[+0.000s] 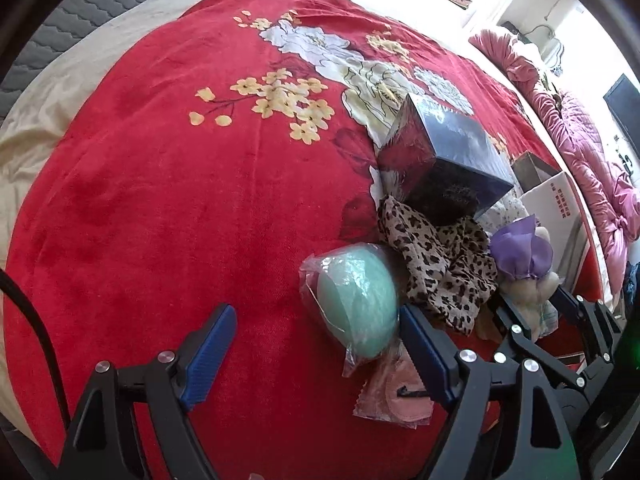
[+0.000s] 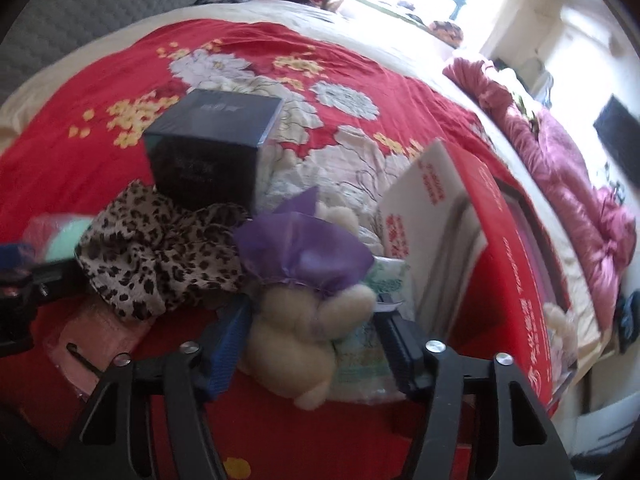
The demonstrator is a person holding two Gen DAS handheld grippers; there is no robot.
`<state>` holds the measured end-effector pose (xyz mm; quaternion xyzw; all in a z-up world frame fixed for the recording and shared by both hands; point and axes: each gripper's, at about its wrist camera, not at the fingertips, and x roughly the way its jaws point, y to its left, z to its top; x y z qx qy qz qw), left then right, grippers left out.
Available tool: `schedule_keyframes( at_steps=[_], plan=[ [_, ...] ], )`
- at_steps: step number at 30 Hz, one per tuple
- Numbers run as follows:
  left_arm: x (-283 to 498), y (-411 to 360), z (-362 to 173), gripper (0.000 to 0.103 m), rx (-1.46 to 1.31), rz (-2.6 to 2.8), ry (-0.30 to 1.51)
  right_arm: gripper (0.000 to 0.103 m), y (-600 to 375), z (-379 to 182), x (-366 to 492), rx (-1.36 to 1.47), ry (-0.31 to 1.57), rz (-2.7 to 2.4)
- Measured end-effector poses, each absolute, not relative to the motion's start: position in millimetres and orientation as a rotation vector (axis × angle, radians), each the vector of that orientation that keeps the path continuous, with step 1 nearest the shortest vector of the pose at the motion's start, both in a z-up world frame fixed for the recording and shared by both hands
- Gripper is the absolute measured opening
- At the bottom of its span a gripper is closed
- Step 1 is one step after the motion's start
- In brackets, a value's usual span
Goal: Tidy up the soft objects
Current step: 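Grasp the mint-green ball in clear bag with the left tool while the right tool grasps the purple-hat bear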
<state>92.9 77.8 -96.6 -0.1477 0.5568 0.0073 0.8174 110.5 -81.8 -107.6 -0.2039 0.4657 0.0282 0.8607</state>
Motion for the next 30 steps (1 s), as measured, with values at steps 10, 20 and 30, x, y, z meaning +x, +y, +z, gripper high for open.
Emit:
schedule_keyframes(
  at_steps=[10,20,30],
  plan=[
    [101.6,68.4,-104.0,0.088,-0.277,0.051,1.195,0.042,-98.7,-100.3,114.5,-0.289,0.944,0.109],
    [102.3,71.3,-108.3,0.086,-0.309,0.042,1.176,0.041,-136.7,-70.0,99.4,-0.021,0.880,0.190],
    [92.9,76.2,-99.7,0.036,-0.320,0.011,1.148,0.041,-133.8,-65.3,88.7,-0.026,0.869,0.204]
  ],
)
